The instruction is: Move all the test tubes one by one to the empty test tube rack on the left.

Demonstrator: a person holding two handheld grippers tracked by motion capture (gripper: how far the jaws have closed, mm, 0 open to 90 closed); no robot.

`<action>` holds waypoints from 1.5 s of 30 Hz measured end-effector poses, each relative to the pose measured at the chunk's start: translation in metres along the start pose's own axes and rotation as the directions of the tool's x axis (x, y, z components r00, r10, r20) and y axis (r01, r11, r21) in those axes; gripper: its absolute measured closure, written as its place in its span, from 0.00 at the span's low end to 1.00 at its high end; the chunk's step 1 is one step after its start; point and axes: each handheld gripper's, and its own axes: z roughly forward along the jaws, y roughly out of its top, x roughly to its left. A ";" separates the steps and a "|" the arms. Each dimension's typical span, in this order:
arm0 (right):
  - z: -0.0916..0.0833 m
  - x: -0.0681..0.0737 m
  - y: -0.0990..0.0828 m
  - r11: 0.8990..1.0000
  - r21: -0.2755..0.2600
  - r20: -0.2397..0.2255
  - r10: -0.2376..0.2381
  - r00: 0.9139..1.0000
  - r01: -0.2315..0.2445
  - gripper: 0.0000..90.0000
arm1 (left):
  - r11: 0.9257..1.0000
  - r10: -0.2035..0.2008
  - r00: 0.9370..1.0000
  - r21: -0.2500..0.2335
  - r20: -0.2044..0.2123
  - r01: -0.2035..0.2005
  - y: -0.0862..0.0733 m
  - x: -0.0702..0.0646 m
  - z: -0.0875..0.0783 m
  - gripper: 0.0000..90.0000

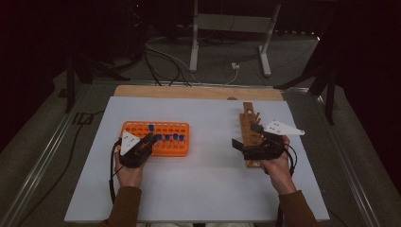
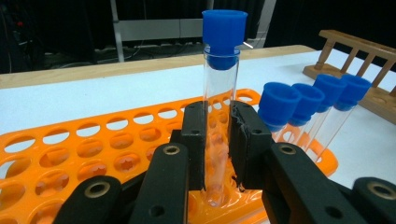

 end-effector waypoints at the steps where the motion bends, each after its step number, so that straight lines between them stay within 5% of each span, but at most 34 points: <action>1: 0.000 0.000 0.000 1.000 0.000 0.000 0.000 1.000 0.000 0.00 | 1.000 0.002 1.000 0.003 -0.002 -0.002 0.000 0.000 0.000 0.86; 21: -0.002 -0.001 0.000 1.000 -0.007 -0.003 0.004 1.000 -0.004 0.00 | 0.998 0.016 1.000 0.063 0.007 -0.017 -0.012 0.001 0.003 0.87; 45: -0.002 -0.003 -0.002 1.000 0.000 -0.001 0.009 1.000 -0.009 0.00 | 0.986 0.083 0.997 0.142 0.003 -0.083 -0.016 -0.004 0.006 0.87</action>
